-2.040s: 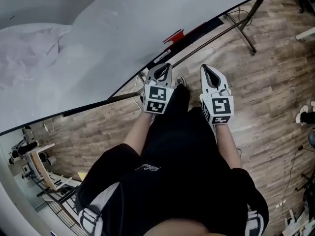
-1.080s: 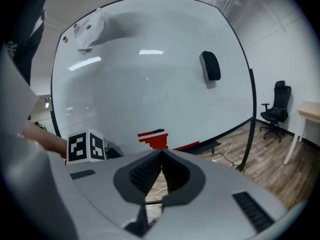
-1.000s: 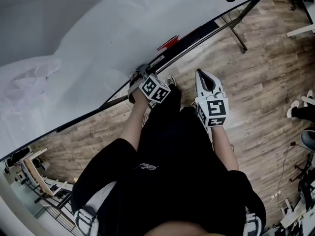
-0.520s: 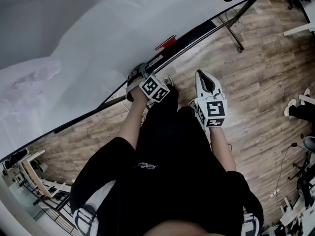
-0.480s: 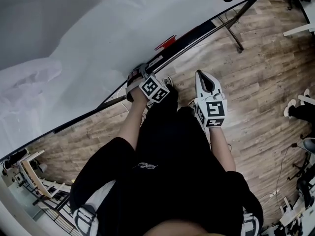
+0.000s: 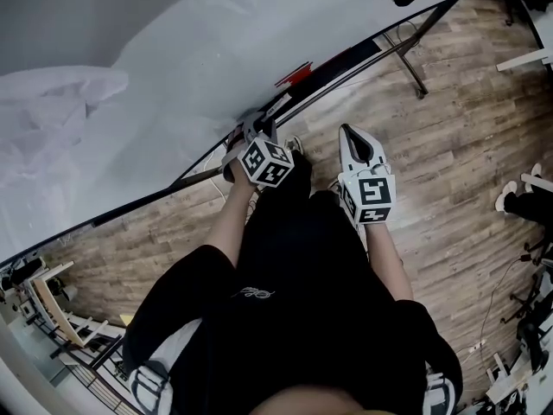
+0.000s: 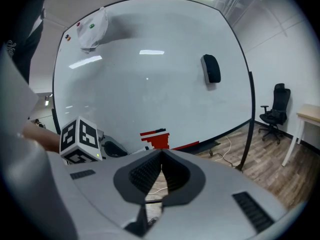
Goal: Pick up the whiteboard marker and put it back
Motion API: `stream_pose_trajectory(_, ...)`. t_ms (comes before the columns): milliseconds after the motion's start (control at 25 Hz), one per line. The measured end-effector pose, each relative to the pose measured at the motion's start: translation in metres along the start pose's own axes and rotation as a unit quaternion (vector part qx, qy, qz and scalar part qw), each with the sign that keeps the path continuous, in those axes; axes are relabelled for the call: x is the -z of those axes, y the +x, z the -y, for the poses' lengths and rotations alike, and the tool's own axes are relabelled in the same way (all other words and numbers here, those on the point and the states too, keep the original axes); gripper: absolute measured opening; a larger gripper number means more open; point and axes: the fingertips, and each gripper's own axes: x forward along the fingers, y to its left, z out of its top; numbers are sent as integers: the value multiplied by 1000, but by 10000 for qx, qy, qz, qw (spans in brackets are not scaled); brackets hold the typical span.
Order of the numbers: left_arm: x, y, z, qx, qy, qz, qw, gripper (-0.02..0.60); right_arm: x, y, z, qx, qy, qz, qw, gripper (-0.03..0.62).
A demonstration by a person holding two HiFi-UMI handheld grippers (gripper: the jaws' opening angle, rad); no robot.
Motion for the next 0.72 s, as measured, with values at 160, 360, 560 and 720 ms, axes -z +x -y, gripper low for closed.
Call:
stream_pose_trajectory(160, -24, -20, 4, 290, -884, 692, 9933, 66, -3, -5, -7, -101, -2, 61, 9999, 3)
stream_pose_trajectory(360, -65, -53, 5, 697, -2000, 1965, 9574, 66, -14, -12, -13, -190, 70, 243, 9995, 3)
stream_pose_trajectory(560, -90, -79, 6, 629, -2151, 2703, 9363, 66, -26, -17, -16, -209, 18, 425, 9989, 3)
stream_pose_trajectory(720, -105, -100, 14, 727, -2199, 3152, 9203, 66, -35, -26, -16, -171, -55, 573, 9982, 3)
